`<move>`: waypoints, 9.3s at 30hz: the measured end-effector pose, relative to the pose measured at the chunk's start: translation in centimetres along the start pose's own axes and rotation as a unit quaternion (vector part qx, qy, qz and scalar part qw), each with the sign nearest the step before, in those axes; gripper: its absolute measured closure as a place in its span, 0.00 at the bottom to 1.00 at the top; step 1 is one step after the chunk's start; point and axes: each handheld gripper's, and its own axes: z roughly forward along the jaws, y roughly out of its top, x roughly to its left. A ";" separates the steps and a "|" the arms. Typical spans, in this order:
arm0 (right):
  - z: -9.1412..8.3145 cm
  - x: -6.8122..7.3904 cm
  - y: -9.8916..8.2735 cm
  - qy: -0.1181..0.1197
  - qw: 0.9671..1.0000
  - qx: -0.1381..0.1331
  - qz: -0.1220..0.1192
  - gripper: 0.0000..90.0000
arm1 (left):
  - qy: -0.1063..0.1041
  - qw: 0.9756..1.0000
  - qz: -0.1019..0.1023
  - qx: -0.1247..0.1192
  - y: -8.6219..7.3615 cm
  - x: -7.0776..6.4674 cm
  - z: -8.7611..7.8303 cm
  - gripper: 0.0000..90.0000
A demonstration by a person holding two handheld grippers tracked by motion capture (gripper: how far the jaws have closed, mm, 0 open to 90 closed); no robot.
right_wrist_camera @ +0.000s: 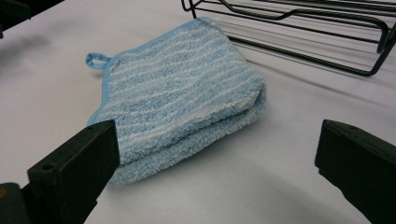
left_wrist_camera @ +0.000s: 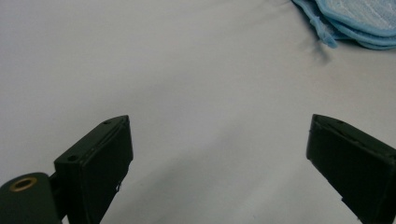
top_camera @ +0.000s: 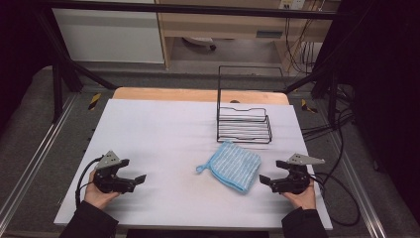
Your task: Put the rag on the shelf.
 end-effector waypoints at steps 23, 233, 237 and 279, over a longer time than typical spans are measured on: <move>1.6 2.6 1.1 -0.003 1.000 0.010 -0.009 0.01 | 0.006 1.000 -0.007 0.001 -0.1 0.0 0.0 0.08; 4.4 5.4 -0.3 -0.057 0.995 0.081 0.020 0.62 | -0.075 0.990 0.041 0.115 6.7 -14.6 12.5 0.50; 4.6 5.4 -0.4 -0.055 0.994 0.087 0.029 0.65 | -0.067 0.989 0.032 0.125 6.3 -14.6 13.1 0.47; 5.6 3.9 1.1 -0.034 0.995 0.098 0.000 0.88 | -0.127 0.985 0.014 0.119 5.5 -17.5 11.1 0.87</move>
